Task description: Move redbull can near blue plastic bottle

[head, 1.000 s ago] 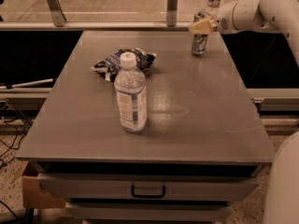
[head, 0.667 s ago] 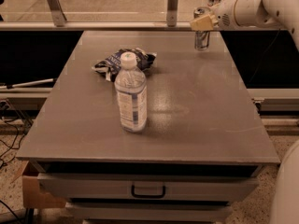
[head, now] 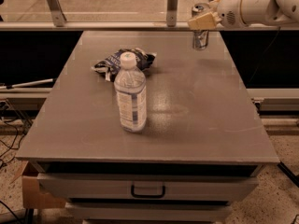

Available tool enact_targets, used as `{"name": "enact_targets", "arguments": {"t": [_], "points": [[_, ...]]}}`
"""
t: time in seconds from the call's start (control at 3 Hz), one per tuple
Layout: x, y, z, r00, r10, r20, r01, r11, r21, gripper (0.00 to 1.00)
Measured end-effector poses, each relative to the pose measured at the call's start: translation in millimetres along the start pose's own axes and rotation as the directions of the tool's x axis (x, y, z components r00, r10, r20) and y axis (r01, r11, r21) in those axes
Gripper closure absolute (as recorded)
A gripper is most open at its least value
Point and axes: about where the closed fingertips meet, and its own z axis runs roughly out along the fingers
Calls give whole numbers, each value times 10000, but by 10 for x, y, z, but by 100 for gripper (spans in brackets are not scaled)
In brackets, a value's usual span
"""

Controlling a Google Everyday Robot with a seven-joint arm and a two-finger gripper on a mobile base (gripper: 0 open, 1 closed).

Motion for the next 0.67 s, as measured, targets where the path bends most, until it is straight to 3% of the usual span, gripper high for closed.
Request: {"name": "enact_targets", "arguments": {"t": [0.33,0.67], "points": [[-156,443,-135,9983,-236,540,273,9972,-702,100],[-156,443,-135,9983,-236,540,273,9972,-702,100]]}}
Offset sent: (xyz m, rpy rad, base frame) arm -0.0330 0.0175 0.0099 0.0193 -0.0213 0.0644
